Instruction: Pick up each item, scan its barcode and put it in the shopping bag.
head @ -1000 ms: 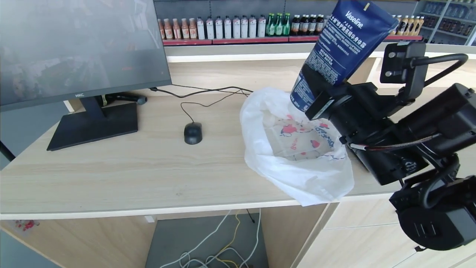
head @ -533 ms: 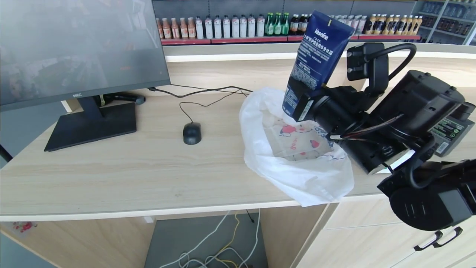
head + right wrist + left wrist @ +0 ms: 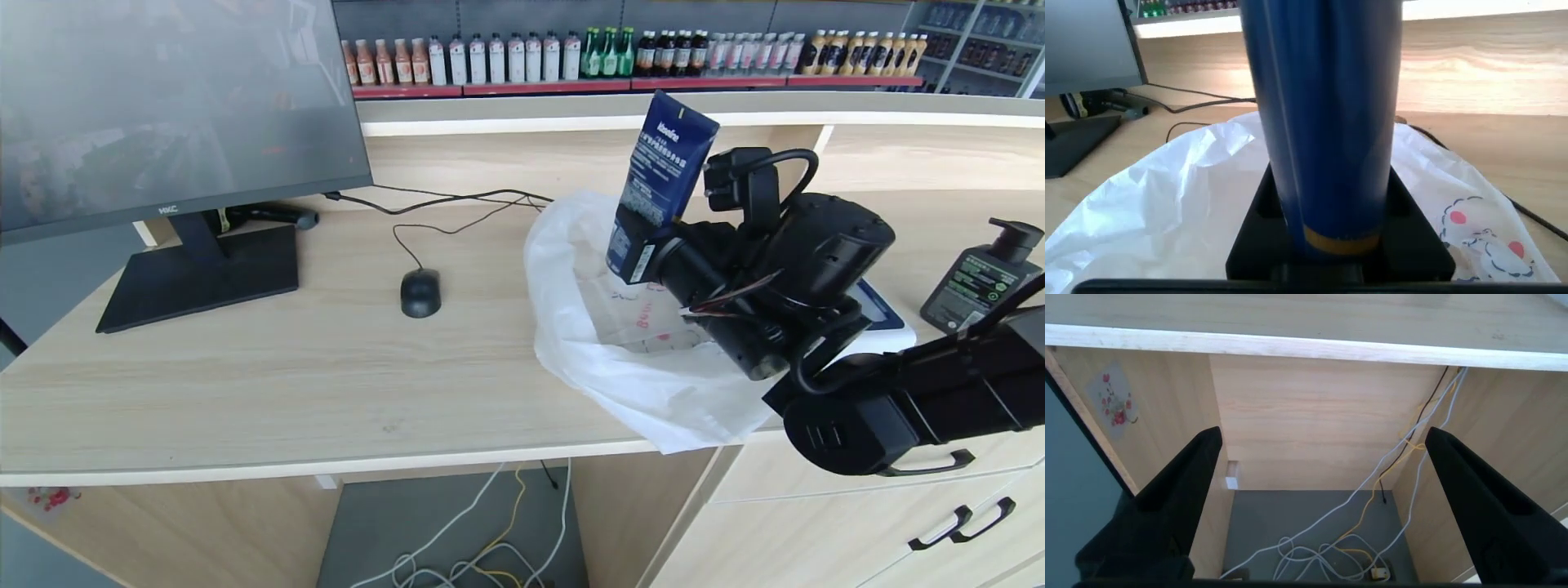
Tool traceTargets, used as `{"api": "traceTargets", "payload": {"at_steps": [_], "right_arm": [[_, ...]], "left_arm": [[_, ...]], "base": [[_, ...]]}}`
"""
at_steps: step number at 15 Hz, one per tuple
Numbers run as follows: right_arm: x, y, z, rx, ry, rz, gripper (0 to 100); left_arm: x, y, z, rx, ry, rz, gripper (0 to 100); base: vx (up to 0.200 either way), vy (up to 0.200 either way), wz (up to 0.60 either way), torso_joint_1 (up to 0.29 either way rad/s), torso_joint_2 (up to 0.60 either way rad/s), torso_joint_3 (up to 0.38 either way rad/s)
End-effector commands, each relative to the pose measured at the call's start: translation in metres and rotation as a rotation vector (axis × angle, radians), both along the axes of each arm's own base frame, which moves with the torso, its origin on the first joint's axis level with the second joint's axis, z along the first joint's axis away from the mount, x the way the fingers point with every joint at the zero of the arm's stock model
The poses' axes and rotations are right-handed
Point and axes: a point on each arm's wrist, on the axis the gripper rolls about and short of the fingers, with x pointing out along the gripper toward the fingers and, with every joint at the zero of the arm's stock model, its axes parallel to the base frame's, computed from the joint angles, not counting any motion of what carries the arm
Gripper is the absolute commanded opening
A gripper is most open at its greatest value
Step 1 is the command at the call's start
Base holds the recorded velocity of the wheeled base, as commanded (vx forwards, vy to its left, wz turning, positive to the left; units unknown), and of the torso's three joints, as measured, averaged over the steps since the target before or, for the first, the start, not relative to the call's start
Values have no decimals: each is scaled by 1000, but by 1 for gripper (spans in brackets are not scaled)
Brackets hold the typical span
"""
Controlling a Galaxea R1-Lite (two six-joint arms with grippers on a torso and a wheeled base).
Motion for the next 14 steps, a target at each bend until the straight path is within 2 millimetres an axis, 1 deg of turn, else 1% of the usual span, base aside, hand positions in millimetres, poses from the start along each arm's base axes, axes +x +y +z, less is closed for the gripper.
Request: {"api": "traceTargets", "payload": {"at_steps": [1, 3, 10, 14], "right_arm": [[9, 5, -15, -16, 32, -1, 0], [9, 8, -21, -15, 50, 8, 0], [12, 13, -32, -30, 75, 16, 0], [10, 22, -41, -35, 96, 39, 0]], "left_arm": [[0, 0, 0, 0, 0, 0, 100], [0, 0, 0, 0, 0, 0, 100], [0, 0, 0, 0, 0, 0, 100], [0, 0, 0, 0, 0, 0, 100]], "base": [[0, 0, 0, 0, 0, 0], [0, 0, 0, 0, 0, 0], [0, 0, 0, 0, 0, 0], [0, 0, 0, 0, 0, 0]]}}
